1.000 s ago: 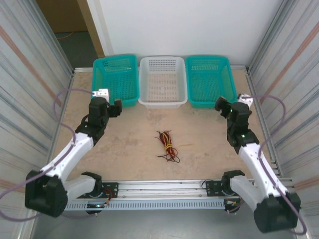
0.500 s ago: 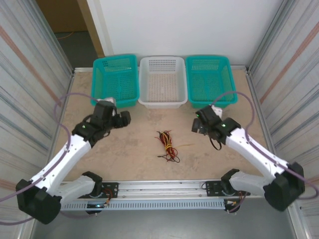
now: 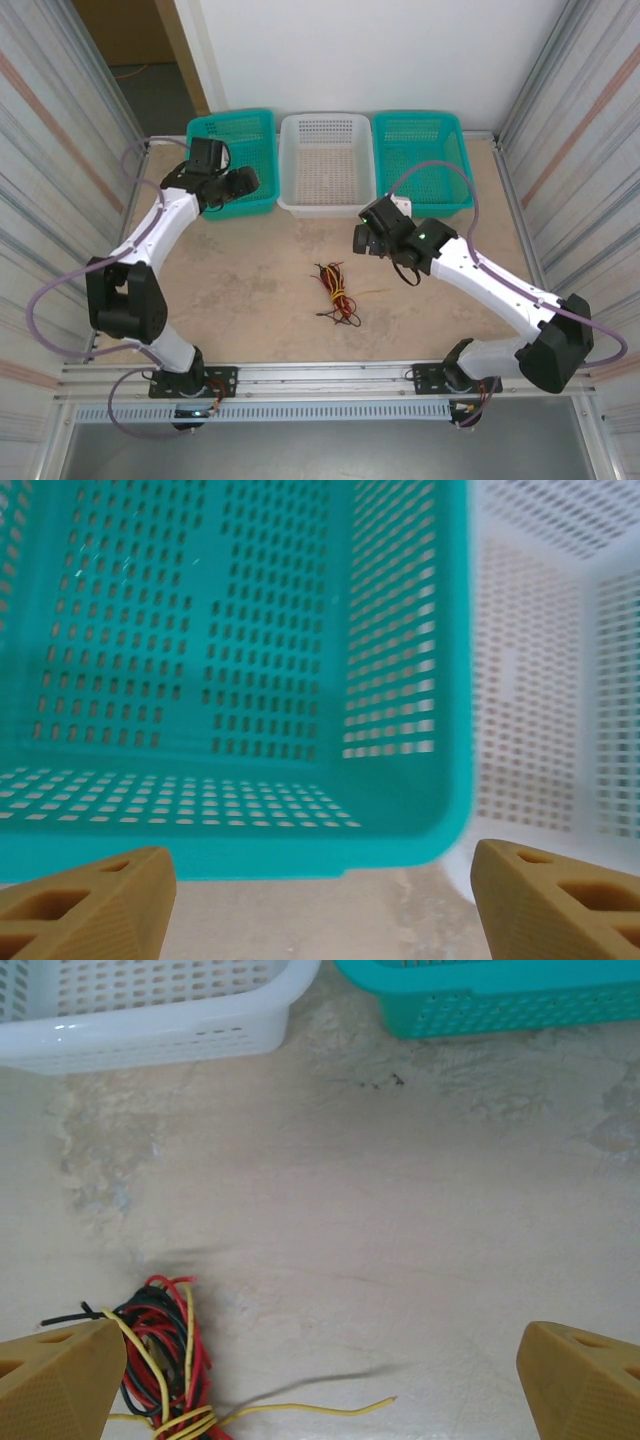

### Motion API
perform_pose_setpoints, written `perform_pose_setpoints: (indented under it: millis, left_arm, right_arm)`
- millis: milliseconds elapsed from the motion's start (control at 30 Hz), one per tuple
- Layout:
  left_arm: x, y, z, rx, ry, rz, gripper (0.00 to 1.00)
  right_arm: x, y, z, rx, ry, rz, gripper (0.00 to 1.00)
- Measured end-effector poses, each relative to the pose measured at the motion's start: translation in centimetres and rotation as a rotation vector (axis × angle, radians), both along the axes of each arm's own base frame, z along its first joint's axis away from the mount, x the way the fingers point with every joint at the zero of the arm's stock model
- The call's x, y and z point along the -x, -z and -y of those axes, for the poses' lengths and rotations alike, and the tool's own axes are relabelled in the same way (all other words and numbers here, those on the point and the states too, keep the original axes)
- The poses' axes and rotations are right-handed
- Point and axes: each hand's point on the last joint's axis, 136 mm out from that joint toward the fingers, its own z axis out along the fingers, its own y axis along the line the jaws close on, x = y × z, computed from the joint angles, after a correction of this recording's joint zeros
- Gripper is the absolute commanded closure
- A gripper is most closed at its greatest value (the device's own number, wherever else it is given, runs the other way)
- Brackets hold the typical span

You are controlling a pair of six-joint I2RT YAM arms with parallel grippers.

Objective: Untangle the cables

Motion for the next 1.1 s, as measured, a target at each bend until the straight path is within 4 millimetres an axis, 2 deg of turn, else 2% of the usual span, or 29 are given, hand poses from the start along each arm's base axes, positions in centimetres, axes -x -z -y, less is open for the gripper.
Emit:
perform_pose_setpoints:
  millis: [100,233,400,767,967,1100]
  left_arm:
    - [0.3,1.6,-1.6,-0.007,-0.036,-0.041,0.23]
    - [0.2,2.7,-4.9,-0.017,-0.101,-0.066,0.25]
    - [-0.3,4.9,-8.1,-0.056,-0.133,-0.106,0.25]
    - [-2.6,5.0,-9.1,-0.170,-0.088,-0.073,0.27]
    - [-2.2,4.8,-7.1,-0.233,-0.034,-0.087,0.25]
    - [-1.9,3.7,-6.0,-0.261,-0.019,-0.082,0.24]
  right_arm:
    - [0.1,0.3,-0.5,-0.029,-0.020,-0.018,0.00]
    - [0.5,0.5,-1.5,-0.053,-0.065,-0.034,0.00]
    - [1.0,0.6,-1.7,-0.070,-0.084,-0.036,0.01]
    - [1.6,-0.2,-1.5,-0.103,-0.095,-0.020,0.01]
    - [1.7,0.0,-1.6,-0.092,-0.103,-0.028,0.01]
    - [2.0,1.0,-2.3,-0.063,-0.133,-0.061,0.01]
